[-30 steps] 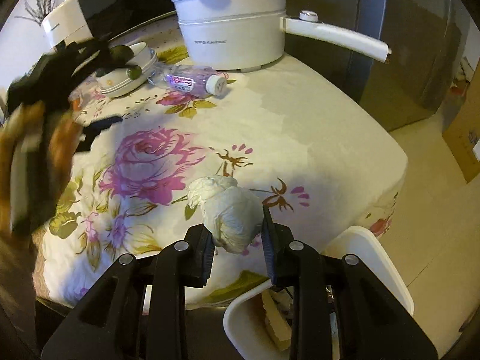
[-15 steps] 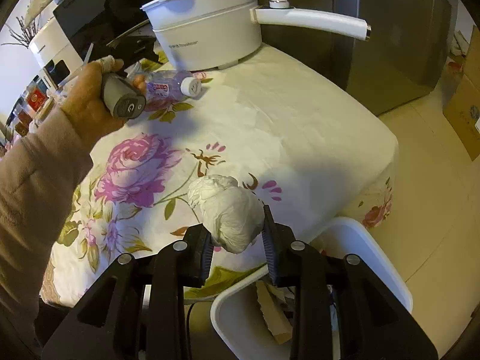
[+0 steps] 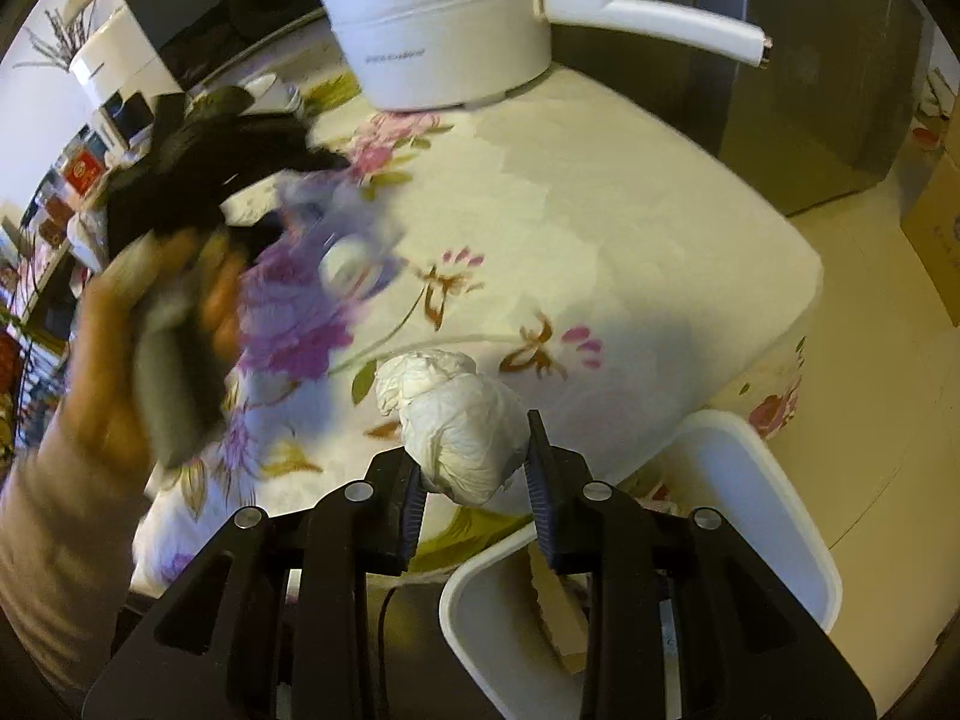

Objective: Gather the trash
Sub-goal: 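Grasp the clear plastic bottle with the left gripper while the right holds the tissue, then drop the tissue into the bin with the right gripper while the left drops the bottle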

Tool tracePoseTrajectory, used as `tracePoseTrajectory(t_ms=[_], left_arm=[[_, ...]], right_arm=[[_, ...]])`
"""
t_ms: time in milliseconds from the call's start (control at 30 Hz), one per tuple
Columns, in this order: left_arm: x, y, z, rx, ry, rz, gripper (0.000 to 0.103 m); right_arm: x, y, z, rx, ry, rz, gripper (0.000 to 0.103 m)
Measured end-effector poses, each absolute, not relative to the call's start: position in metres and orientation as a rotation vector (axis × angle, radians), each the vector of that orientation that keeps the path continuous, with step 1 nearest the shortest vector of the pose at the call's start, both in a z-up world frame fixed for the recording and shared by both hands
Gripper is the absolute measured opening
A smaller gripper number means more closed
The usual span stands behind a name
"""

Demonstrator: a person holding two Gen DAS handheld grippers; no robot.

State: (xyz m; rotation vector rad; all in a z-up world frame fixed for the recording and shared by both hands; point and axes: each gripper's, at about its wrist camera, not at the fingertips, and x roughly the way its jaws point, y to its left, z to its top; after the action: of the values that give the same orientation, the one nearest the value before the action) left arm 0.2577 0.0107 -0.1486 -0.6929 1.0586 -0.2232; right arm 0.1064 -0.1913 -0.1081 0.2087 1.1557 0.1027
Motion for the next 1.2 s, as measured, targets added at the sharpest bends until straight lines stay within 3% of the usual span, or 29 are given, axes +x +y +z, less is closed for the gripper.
tracePoseTrajectory(t_ms=[233,567,800,867,967,1200], left_arm=[[0.151,0.033,-0.146,-0.668,1.089,-0.273,0.045],[0.07,0.017,-0.12,-0.686,1.074,-0.434,0.045],[0.041,-0.026,-0.101,-0.631,1.073,-0.534,0.045],[0.037,-0.037,-0.098,-0.608,1.074,-0.547,0.045],[0.033,-0.051,-0.096,-0.584,1.081,-0.559,0.045],[0.034,-0.098,-0.095,-0.5,1.064,-0.604,0.045]], right_arm=[[0.071,-0.175,-0.122,0.145,1.193,0.098,0.028],[-0.006,-0.235,-0.113,0.144,1.142,-0.115,0.03],[-0.025,-0.26,-0.112,0.192,1.119,-0.194,0.055],[-0.029,-0.265,-0.107,0.207,1.094,-0.212,0.07],[-0.033,-0.275,-0.101,0.236,1.063,-0.253,0.084],[-0.042,-0.296,-0.087,0.291,0.989,-0.355,0.093]])
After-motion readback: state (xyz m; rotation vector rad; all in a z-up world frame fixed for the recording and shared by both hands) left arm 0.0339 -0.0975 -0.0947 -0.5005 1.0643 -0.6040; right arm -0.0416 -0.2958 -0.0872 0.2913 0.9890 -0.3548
